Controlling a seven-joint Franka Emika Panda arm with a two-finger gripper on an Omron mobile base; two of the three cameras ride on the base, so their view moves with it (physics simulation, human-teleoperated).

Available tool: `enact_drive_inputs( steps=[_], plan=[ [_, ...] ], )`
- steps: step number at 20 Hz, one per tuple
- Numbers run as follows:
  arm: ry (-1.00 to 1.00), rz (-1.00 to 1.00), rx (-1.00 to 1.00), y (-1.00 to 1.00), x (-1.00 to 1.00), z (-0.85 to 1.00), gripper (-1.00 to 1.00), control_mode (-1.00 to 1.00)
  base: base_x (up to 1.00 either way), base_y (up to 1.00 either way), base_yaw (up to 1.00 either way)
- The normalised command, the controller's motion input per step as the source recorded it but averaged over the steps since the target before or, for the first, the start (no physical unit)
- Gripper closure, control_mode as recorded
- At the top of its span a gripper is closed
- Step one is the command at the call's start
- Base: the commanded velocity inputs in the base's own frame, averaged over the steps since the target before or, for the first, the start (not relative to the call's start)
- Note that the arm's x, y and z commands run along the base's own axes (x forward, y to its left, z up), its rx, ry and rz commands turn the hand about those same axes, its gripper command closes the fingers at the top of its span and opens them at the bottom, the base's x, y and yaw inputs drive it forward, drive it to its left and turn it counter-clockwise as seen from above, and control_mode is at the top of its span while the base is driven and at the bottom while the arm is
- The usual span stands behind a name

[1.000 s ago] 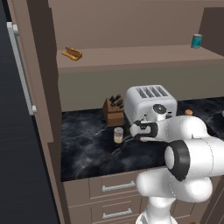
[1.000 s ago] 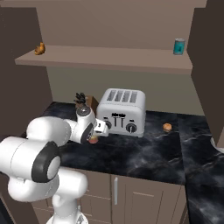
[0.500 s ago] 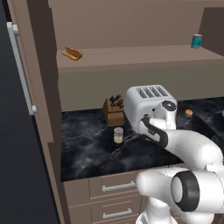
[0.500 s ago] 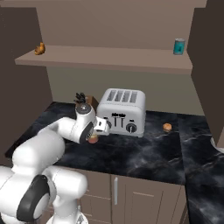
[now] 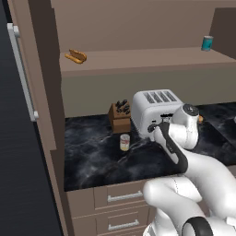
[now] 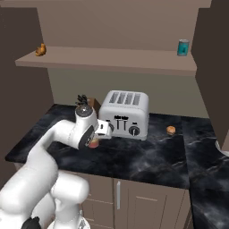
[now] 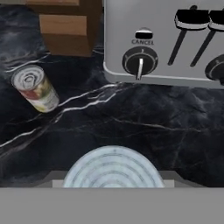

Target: Pick the cans from the counter and place them in their designated side in the cabinet.

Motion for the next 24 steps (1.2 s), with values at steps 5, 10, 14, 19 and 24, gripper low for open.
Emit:
enact_drive_inputs(
  steps=[5,10,14,19,24],
  plan=[
    [-0.02,0.02,0.0,-0.01,-0.39,0.29,1.0,-1.0,0.0,0.0,0.0],
    [-0.08,0.01,0.0,0.0,-0.32,0.28,1.0,-1.0,0.0,0.0,0.0],
    [-0.1,0.0,0.0,0.0,-0.28,0.31,1.0,-1.0,0.0,0.0,0.0],
    [-0.14,0.0,0.0,-0.01,-0.3,0.33,1.0,-1.0,0.0,0.0,0.0],
    [-0.14,0.0,0.0,-0.03,-0.33,0.34,1.0,-1.0,0.0,0.0,0.0]
  ],
)
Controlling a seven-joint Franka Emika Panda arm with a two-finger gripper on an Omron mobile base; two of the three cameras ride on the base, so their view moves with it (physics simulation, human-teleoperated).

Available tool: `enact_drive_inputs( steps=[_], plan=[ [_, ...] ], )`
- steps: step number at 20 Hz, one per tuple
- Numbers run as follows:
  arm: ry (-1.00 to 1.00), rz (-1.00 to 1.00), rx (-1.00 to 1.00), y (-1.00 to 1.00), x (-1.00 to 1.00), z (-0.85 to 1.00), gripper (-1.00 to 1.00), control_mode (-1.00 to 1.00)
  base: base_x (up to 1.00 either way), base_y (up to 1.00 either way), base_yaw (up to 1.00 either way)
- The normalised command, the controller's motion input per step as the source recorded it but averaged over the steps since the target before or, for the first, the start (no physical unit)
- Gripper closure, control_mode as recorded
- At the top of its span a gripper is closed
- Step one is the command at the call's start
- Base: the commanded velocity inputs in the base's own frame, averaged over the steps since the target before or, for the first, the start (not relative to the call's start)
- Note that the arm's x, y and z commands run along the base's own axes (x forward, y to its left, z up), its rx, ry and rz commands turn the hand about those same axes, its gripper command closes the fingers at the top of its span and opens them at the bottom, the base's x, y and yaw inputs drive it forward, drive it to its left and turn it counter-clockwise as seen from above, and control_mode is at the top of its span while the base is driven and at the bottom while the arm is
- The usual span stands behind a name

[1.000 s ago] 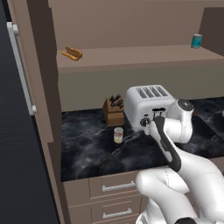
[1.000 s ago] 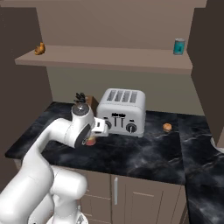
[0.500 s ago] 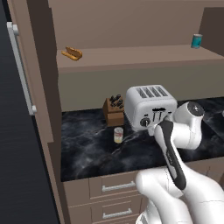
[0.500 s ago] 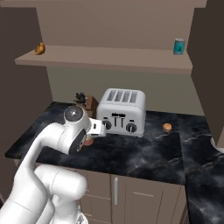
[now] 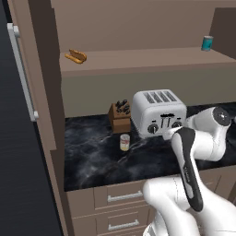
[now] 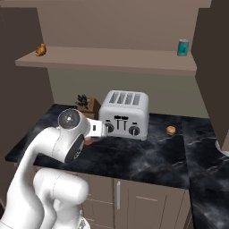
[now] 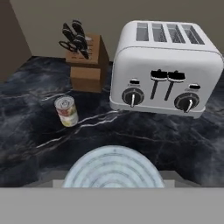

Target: Pick the cans from the counter and place them in their designated side in the cabinet.

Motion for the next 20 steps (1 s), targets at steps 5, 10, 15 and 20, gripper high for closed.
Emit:
enact_drive_inputs(
  steps=[5,10,15,20],
  plan=[
    [-0.13,0.0,0.0,0.0,-0.32,0.36,1.0,-1.0,0.0,0.0,0.0],
    [-0.12,0.0,0.0,0.0,-0.29,0.3,1.0,-1.0,0.0,0.0,0.0],
    [-0.08,0.0,0.0,0.0,-0.11,0.23,1.0,-1.0,0.0,0.0,0.0],
    [-0.05,0.0,0.0,0.0,-0.04,0.21,1.0,-1.0,0.0,0.0,0.0]
  ],
)
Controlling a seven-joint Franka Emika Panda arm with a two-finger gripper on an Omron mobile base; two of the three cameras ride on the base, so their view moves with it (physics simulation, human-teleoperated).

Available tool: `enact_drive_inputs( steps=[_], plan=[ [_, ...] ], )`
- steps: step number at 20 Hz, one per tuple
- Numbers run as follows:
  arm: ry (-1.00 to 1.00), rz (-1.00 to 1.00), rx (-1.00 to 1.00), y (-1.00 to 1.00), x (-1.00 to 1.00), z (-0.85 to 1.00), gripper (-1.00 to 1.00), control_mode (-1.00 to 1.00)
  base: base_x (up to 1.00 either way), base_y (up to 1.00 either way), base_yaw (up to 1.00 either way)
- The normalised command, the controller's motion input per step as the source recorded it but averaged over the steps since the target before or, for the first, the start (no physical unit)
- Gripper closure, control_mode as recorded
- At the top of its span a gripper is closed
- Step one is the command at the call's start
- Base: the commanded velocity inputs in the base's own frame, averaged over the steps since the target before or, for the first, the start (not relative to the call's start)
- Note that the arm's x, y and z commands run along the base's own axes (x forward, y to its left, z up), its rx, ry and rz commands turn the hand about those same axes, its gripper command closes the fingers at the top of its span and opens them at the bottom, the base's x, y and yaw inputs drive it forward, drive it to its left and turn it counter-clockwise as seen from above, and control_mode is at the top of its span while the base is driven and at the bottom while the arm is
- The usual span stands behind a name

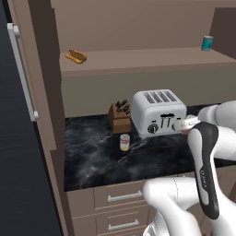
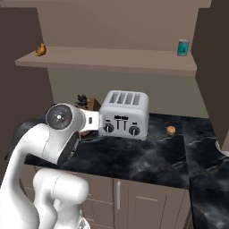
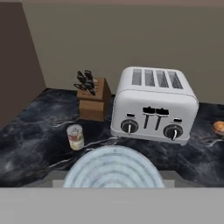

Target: Pick the cans from the counter and place them in their designated side in the cabinet.

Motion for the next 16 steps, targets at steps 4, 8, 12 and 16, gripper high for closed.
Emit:
enact_drive_inputs(
  steps=[4,8,12,16],
  plan=[
    [-0.04,0.0,0.0,0.0,-0.06,0.23,1.0,-1.0,0.0,0.0,0.0],
    [-0.04,0.0,0.0,0.0,-0.19,0.29,1.0,-1.0,0.0,0.0,0.0],
    [-0.04,0.0,0.0,0.0,-0.15,0.29,1.0,-1.0,0.0,0.0,0.0],
    [-0.06,0.0,0.0,0.0,-0.14,0.27,1.0,-1.0,0.0,0.0,0.0]
  ],
)
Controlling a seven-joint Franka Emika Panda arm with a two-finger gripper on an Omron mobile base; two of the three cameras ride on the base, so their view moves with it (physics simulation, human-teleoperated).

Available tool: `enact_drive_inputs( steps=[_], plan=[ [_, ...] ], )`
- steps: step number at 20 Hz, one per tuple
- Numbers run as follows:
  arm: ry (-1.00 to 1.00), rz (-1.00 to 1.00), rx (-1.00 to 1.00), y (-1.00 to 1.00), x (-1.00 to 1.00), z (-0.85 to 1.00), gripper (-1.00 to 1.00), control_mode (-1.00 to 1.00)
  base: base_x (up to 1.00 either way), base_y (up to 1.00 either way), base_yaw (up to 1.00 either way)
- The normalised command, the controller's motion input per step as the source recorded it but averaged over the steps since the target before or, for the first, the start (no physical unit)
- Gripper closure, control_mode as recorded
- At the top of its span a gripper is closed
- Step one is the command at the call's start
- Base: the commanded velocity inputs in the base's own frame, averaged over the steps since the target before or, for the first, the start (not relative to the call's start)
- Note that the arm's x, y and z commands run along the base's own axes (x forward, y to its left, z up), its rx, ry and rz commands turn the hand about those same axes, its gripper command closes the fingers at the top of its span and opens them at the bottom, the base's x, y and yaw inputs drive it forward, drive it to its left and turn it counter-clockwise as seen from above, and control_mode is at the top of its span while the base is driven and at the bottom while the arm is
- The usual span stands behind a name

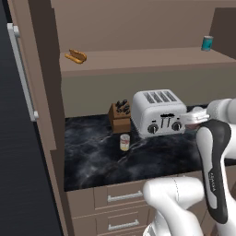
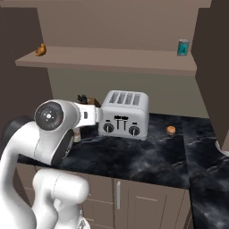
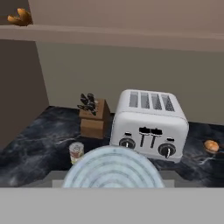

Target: Pick the cans from the counter and place them in their designated side in the cabinet.

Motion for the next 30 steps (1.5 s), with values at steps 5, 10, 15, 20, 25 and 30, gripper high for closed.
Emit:
enact_drive_inputs(
  steps=[5,10,15,20,25,30],
  plan=[
    [-0.06,0.0,0.0,0.0,-0.12,0.26,1.0,-1.0,0.0,0.0,0.0],
    [-0.07,0.0,0.0,0.0,-0.17,0.22,1.0,-1.0,0.0,0.0,0.0],
    [-0.08,0.0,0.0,0.0,-0.22,0.23,1.0,-1.0,0.0,0.0,0.0],
    [-0.05,-0.01,0.0,0.0,-0.15,0.22,1.0,-1.0,0.0,0.0,0.0],
    [-0.03,-0.01,0.0,0.0,-0.15,0.22,1.0,-1.0,0.0,0.0,0.0],
    [0.0,-0.01,0.0,0.0,-0.19,0.24,1.0,-1.0,0.0,0.0,0.0]
  ],
)
